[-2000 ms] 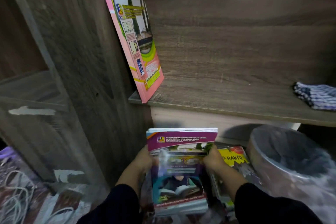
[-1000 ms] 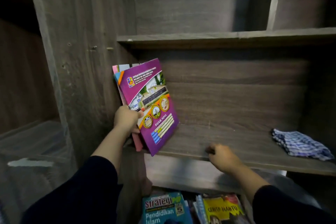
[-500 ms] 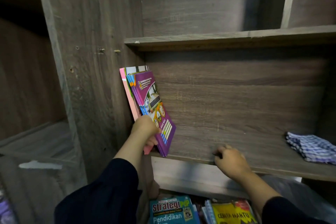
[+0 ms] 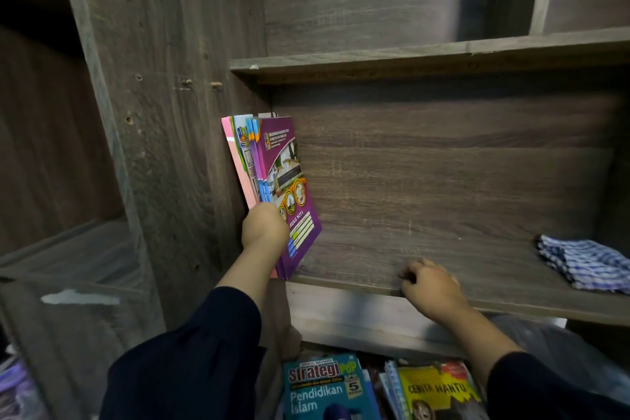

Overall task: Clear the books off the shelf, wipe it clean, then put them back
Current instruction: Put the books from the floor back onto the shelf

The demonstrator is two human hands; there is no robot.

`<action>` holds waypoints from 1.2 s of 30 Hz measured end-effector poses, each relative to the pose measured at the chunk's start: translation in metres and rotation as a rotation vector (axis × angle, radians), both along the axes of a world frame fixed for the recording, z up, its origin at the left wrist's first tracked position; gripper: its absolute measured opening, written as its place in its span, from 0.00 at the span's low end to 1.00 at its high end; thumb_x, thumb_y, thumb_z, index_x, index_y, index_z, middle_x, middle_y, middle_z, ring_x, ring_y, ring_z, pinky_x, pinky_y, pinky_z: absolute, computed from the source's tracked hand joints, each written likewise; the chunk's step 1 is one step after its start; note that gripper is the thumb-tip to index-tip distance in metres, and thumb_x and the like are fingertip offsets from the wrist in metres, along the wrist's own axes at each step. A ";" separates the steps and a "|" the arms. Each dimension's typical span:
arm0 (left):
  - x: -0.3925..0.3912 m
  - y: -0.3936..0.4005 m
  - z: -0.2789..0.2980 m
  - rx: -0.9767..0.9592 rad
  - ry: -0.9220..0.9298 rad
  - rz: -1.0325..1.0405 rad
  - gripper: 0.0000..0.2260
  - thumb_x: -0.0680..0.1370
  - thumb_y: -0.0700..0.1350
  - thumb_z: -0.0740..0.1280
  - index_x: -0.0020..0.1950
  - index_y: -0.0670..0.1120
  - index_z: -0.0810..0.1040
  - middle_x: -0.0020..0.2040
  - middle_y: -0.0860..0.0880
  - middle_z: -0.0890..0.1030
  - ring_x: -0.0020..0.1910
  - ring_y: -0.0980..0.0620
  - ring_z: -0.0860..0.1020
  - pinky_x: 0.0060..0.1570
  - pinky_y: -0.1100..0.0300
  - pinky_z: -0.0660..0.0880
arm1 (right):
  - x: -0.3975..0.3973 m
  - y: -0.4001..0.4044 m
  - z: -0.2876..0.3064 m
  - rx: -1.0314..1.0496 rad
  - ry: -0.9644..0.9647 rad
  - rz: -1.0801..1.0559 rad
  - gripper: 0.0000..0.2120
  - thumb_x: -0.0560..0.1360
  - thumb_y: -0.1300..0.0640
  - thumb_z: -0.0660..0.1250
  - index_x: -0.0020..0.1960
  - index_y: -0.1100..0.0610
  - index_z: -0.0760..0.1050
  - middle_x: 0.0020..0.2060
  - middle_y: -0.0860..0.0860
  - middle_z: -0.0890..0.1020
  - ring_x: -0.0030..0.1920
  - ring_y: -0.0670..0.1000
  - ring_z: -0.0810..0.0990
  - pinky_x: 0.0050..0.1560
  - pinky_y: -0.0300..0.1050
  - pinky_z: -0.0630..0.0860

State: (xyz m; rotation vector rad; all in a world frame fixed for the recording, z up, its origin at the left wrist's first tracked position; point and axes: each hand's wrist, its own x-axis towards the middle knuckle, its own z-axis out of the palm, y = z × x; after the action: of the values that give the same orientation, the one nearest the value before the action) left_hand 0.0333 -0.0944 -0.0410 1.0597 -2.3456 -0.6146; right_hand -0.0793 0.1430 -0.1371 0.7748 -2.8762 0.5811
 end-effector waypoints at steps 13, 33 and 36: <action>0.004 -0.008 -0.008 -0.162 -0.275 -0.038 0.15 0.77 0.46 0.68 0.60 0.40 0.73 0.57 0.42 0.79 0.54 0.44 0.79 0.42 0.54 0.75 | 0.000 0.002 -0.003 -0.006 -0.013 0.016 0.16 0.77 0.51 0.59 0.63 0.50 0.73 0.60 0.52 0.74 0.62 0.55 0.71 0.63 0.49 0.68; 0.009 0.010 -0.150 0.607 -0.956 -0.341 0.20 0.82 0.45 0.60 0.70 0.35 0.67 0.68 0.40 0.73 0.67 0.43 0.72 0.64 0.50 0.69 | 0.057 -0.036 -0.119 0.145 -0.240 0.174 0.10 0.75 0.54 0.58 0.49 0.54 0.77 0.50 0.55 0.83 0.51 0.57 0.82 0.48 0.45 0.76; 0.009 0.008 -0.182 0.565 -0.858 -0.336 0.18 0.80 0.43 0.64 0.66 0.35 0.71 0.62 0.39 0.77 0.63 0.42 0.76 0.56 0.50 0.73 | 0.052 -0.044 -0.157 0.198 -0.364 0.140 0.12 0.75 0.57 0.59 0.53 0.58 0.77 0.54 0.58 0.82 0.56 0.57 0.79 0.52 0.45 0.75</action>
State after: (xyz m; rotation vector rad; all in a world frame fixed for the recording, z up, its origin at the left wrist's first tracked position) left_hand 0.0425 -0.0869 -0.2229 1.3665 -3.2436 -1.1787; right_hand -0.0276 0.0990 -0.2941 0.9992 -3.2716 0.5028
